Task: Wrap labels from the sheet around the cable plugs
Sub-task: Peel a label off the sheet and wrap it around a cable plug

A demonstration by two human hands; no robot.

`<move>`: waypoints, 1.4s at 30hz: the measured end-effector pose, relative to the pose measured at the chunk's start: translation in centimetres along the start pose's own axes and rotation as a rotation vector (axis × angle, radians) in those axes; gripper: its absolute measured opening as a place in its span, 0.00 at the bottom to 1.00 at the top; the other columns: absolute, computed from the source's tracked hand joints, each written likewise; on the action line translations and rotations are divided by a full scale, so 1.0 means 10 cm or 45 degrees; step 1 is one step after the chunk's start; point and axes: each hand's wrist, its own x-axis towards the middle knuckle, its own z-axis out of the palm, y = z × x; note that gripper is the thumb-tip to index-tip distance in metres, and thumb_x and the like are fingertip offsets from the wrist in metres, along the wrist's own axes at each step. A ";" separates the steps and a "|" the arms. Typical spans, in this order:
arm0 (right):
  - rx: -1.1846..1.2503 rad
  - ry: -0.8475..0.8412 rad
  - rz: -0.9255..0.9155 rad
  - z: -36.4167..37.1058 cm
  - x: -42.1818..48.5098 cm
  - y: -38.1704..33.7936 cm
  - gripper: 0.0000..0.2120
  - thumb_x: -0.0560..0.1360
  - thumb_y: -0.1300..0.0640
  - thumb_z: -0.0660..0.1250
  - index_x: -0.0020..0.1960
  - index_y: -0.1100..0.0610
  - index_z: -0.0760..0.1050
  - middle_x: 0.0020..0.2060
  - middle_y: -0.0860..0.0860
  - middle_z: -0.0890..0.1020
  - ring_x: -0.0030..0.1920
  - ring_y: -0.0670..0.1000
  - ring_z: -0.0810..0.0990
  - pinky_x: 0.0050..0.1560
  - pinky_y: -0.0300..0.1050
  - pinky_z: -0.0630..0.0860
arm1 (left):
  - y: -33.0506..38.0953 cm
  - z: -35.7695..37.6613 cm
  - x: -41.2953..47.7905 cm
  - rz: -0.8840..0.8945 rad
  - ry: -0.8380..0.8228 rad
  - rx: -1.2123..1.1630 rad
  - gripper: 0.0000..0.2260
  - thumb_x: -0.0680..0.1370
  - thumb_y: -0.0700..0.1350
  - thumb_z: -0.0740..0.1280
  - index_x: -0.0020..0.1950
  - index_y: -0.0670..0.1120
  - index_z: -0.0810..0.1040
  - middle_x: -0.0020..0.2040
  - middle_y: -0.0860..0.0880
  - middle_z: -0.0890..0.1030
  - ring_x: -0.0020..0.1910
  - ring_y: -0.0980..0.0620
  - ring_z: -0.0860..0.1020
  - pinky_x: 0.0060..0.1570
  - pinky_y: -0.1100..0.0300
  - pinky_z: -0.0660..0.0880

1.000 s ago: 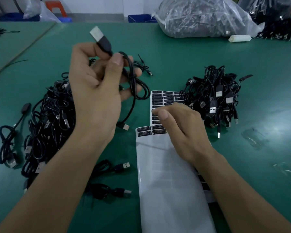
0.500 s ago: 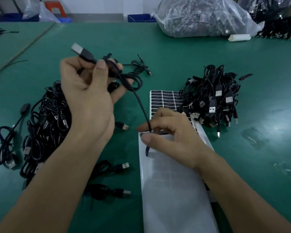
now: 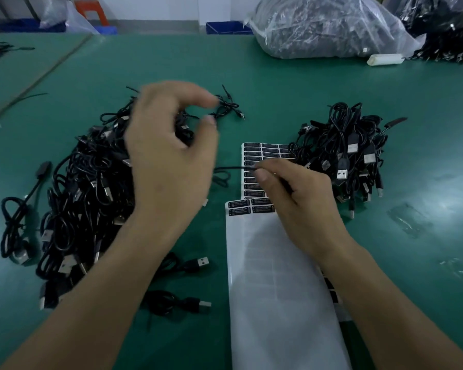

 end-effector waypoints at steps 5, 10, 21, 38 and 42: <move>0.149 -0.254 0.008 0.02 -0.01 -0.05 0.16 0.82 0.56 0.56 0.49 0.63 0.80 0.43 0.54 0.78 0.45 0.51 0.77 0.46 0.45 0.73 | 0.15 0.10 -0.23 0.008 -0.940 0.180 0.14 0.83 0.55 0.55 0.56 0.53 0.79 0.47 0.58 0.82 0.47 0.59 0.80 0.52 0.58 0.76; 0.331 -0.257 0.168 -0.03 0.02 -0.03 0.12 0.79 0.66 0.64 0.54 0.52 0.81 0.38 0.48 0.79 0.37 0.43 0.75 0.41 0.38 0.73 | -0.08 0.10 -0.25 -0.113 -1.067 0.264 0.21 0.81 0.59 0.53 0.46 0.45 0.78 0.34 0.51 0.76 0.34 0.51 0.74 0.37 0.51 0.72; 0.158 0.063 0.271 -0.06 0.01 0.06 0.08 0.77 0.60 0.71 0.47 0.48 0.82 0.36 0.42 0.83 0.38 0.42 0.80 0.40 0.31 0.75 | -0.01 0.04 -0.23 -0.213 -1.416 0.201 0.26 0.59 0.76 0.67 0.41 0.56 0.82 0.41 0.59 0.81 0.44 0.60 0.78 0.47 0.58 0.71; -0.640 -0.166 0.527 -0.20 -0.05 -0.15 0.21 0.74 0.44 0.68 0.66 0.48 0.75 0.56 0.49 0.79 0.56 0.54 0.77 0.48 0.49 0.73 | -0.17 0.15 -0.32 -0.258 -1.078 0.180 0.04 0.83 0.45 0.65 0.49 0.52 0.77 0.35 0.56 0.82 0.34 0.57 0.80 0.42 0.52 0.79; -0.623 -0.396 0.653 -0.24 -0.03 -0.11 0.38 0.65 0.35 0.76 0.70 0.46 0.70 0.59 0.51 0.75 0.60 0.54 0.74 0.51 0.48 0.70 | -0.24 0.17 -0.35 -0.288 -1.021 0.091 0.07 0.83 0.43 0.64 0.53 0.51 0.81 0.36 0.58 0.82 0.34 0.59 0.80 0.36 0.70 0.73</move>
